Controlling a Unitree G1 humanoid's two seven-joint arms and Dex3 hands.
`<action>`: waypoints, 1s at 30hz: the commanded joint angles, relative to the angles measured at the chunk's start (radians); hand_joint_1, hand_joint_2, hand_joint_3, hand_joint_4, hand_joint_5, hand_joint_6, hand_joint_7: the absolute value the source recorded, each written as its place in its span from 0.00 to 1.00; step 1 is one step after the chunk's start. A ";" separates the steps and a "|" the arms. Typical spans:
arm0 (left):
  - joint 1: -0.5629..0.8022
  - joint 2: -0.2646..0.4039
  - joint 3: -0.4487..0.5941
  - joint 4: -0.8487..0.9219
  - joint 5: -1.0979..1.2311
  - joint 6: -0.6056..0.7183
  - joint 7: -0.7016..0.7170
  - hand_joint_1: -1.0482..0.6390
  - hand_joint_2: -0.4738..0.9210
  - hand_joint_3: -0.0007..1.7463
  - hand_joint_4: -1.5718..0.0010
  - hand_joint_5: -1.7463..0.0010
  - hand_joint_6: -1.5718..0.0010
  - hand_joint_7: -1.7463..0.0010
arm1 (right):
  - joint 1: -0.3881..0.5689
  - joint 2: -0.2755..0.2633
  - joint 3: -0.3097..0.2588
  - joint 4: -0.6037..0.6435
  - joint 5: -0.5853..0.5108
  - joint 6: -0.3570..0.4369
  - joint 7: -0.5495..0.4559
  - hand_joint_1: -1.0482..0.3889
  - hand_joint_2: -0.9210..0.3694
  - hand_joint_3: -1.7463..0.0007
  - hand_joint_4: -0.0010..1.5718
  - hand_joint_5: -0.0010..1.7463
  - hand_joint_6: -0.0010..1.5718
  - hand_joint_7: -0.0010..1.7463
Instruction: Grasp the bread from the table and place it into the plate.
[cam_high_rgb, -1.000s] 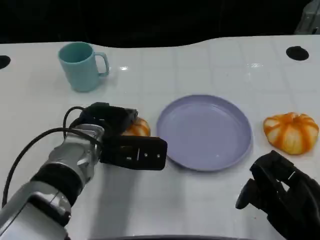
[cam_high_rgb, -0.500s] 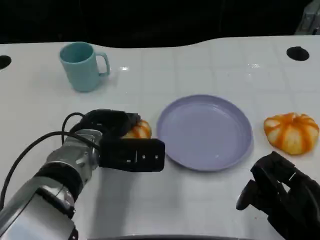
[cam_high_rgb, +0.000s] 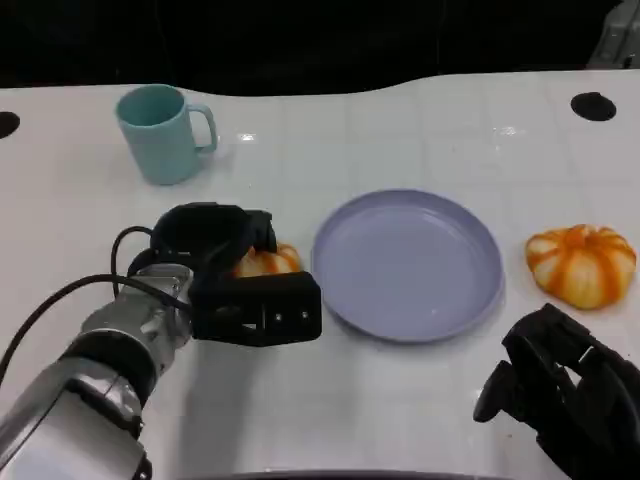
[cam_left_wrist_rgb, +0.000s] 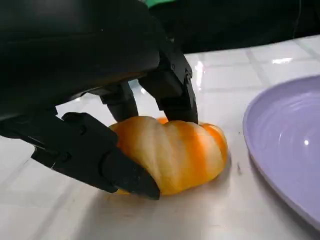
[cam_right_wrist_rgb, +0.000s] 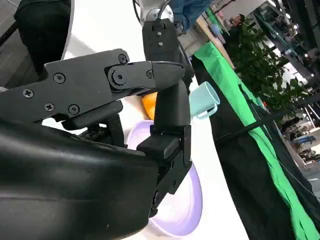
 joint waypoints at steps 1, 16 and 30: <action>0.007 0.021 0.006 0.002 -0.008 -0.018 0.062 0.50 0.99 0.15 0.48 0.00 0.62 0.05 | 0.004 -0.011 -0.015 -0.006 0.002 -0.004 -0.003 0.35 0.00 0.87 0.43 1.00 0.36 0.91; -0.074 0.044 0.085 -0.076 -0.080 -0.081 0.096 0.54 0.77 0.47 0.49 0.00 0.63 0.00 | 0.005 -0.010 -0.014 0.000 -0.006 -0.016 0.005 0.35 0.00 0.86 0.44 1.00 0.36 0.92; -0.186 -0.032 0.085 -0.127 -0.124 -0.186 -0.083 0.51 0.69 0.61 0.41 0.00 0.53 0.00 | 0.013 0.000 -0.011 -0.012 0.008 0.004 -0.009 0.35 0.00 0.87 0.43 1.00 0.36 0.92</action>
